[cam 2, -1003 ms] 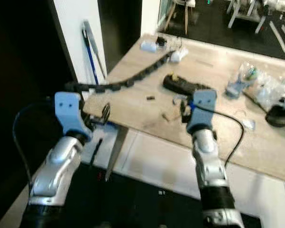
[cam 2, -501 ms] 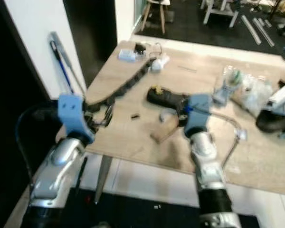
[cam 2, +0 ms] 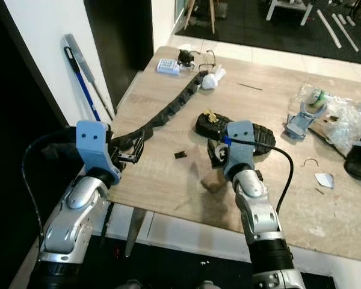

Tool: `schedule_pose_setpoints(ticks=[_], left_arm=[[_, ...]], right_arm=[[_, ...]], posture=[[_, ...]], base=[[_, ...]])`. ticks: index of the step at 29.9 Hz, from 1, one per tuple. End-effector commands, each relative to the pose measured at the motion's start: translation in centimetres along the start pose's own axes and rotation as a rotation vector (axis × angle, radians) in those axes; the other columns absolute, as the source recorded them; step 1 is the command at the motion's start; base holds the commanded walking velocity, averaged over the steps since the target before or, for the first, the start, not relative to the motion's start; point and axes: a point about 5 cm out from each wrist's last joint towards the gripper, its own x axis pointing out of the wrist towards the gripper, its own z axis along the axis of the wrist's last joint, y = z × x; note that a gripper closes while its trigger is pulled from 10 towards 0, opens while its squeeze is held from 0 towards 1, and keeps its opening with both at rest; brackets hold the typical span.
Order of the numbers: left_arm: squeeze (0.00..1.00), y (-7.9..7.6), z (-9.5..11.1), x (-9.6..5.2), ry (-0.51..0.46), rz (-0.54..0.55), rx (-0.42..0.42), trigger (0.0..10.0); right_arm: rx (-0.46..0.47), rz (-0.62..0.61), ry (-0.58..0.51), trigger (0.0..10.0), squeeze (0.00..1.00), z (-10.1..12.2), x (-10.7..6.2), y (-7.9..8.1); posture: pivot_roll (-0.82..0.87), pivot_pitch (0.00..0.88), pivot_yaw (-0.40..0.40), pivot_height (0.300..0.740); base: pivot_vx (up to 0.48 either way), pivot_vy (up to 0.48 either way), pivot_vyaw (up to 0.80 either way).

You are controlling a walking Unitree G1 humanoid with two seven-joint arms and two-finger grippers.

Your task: Picking trash to rubbish bin

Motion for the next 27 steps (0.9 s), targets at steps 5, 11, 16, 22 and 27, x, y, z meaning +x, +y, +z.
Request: schedule_pose_setpoints(ticks=[5,11,16,22,27], left_arm=[[0.00,0.0,-0.6,-0.2,0.031,-0.014,0.020,10.0],[0.00,-0.2,-0.6,-0.2,0.032,-0.034,0.027,10.0],[0.00,-0.4,-0.6,-0.2,0.030,-0.068,0.033,10.0],[0.00,-0.9,-0.6,-0.3,0.031,-0.114,0.040,10.0],[0.00,-1.2,-0.7,-0.3,0.034,-0.133,0.048,10.0]], right_arm=[[-0.008,0.017,0.045,10.0,1.00,-0.7,-0.3,0.1],[-0.041,0.014,0.096,10.0,1.00,-0.8,-0.3,-0.1],[-0.133,-0.027,0.204,10.0,1.00,-1.3,-0.2,-0.9],[-0.118,-0.098,0.272,10.0,0.00,-1.8,-0.5,-1.9],[-0.063,-0.123,0.341,10.0,0.00,-2.5,-0.8,-2.1]], posture=[[0.00,0.148,-0.038,0.740],[0.00,0.151,-0.038,0.740],[0.00,0.156,-0.037,0.740],[0.00,0.162,-0.036,0.740],[0.00,0.163,-0.037,0.740]], base=[[0.000,0.000,0.00],[0.000,0.000,0.00],[0.000,0.000,0.00],[0.000,0.000,0.00],[0.000,0.000,0.00]])
